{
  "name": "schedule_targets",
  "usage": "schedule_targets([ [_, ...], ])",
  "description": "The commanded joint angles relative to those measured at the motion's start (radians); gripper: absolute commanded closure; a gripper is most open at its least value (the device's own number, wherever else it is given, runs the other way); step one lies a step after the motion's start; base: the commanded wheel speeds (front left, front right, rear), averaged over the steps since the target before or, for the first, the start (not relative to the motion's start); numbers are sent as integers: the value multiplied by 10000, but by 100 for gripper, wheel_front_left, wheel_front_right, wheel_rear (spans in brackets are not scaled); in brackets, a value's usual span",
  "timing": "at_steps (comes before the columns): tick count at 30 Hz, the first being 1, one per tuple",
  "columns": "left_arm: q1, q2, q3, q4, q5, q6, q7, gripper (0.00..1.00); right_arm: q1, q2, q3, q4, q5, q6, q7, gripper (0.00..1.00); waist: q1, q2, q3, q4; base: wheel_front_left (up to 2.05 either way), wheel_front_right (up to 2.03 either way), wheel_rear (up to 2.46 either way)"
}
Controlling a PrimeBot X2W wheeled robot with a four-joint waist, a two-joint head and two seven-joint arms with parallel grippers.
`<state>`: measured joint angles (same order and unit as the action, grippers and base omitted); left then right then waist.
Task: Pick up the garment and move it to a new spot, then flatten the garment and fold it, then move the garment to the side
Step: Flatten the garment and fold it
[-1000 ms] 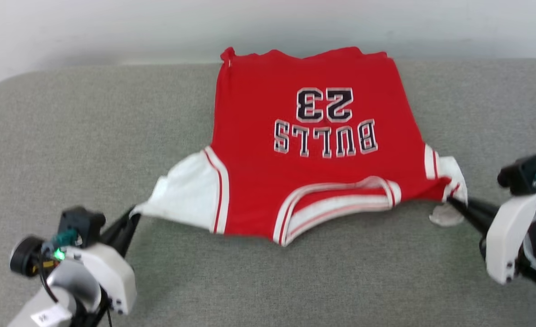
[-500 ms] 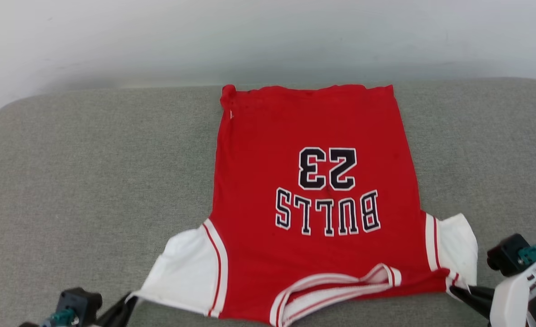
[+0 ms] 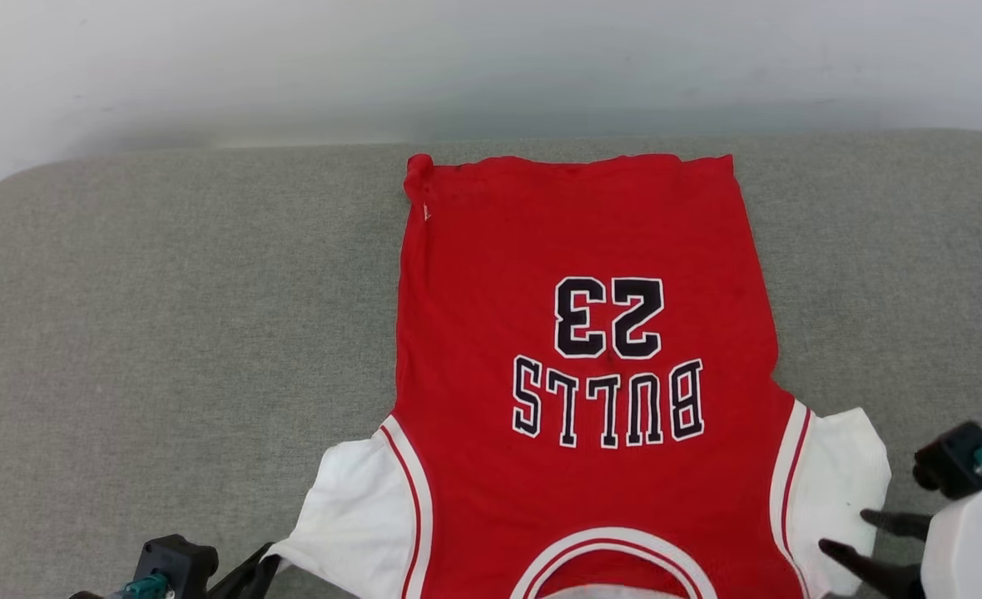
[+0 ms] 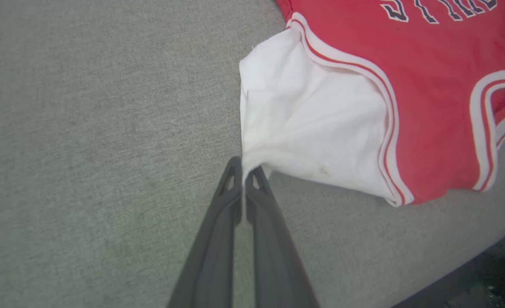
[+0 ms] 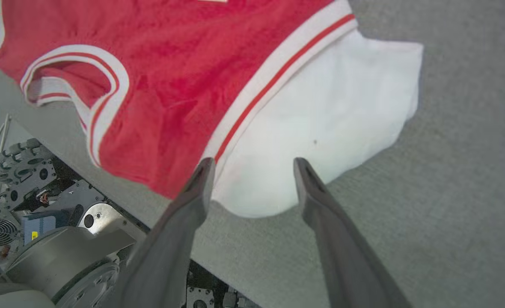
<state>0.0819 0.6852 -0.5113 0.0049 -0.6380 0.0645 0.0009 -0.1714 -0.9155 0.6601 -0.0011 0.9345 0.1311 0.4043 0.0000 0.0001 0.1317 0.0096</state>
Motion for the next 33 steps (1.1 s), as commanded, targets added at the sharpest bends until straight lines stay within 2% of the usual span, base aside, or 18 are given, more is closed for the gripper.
schedule_targets([
  [1, -115, -14, -17, -68, 47, 16, -52, 100, -231, -174, -291, -193, 321, -7, 206, 0, 0, -1, 104, 32, 0, 0, 0],
  [6, -350, -40, -139, -546, 180, 8, 52, 100, -591, -604, -1580, -465, 853, -7, 1323, 0, 0, -1, 494, 303, 0, 0, 0],
  [12, -807, -40, -465, -1583, 593, 31, 518, 100, -1823, 11, -3345, -52, 640, -7, 3439, 0, 0, -1, 1433, 1051, 0, 0, 0],
  [13, -807, -40, -465, -1583, 593, 31, 518, 100, -1823, 11, -3345, -52, 640, -7, 3439, 0, 0, -1, 1433, 1051, 0, 0, 0],
  [14, -898, -49, -524, -1770, 674, 32, 594, 100, -2163, 177, -3624, 83, 491, -5, 3909, 0, 0, -1, 1623, 1206, 0, 0, 0],
  [15, -981, -51, -573, -1956, 756, 38, 682, 100, -2521, 336, -3877, 188, 278, -5, 4349, 0, 0, -1, 1862, 1359, 0, 0, 0],
  [16, -1207, -125, -732, -2278, 865, -6, 887, 100, -3280, 757, -4258, 493, -275, -5, 5233, 0, 0, -1, 2263, 1687, 0, 0, 0],
  [17, -1207, -125, -732, -2278, 865, -6, 887, 100, -3280, 757, -4258, 493, -275, -5, 5233, 0, 0, -1, 2263, 1687, 0, 0, 0],
  [25, -2007, -622, -1204, -3200, 1299, -116, 1219, 100, -6263, 2421, -5916, 1767, -2731, -5, 7938, 0, 0, -1, 3758, 2917, 0, 0, 0],
  [33, -2575, -1223, -1605, -3364, 1534, -281, 1075, 100, -8036, 2914, -7326, 2497, -5109, -5, 9396, 0, 0, -1, 4779, 3844, 0, 0, 0],
])
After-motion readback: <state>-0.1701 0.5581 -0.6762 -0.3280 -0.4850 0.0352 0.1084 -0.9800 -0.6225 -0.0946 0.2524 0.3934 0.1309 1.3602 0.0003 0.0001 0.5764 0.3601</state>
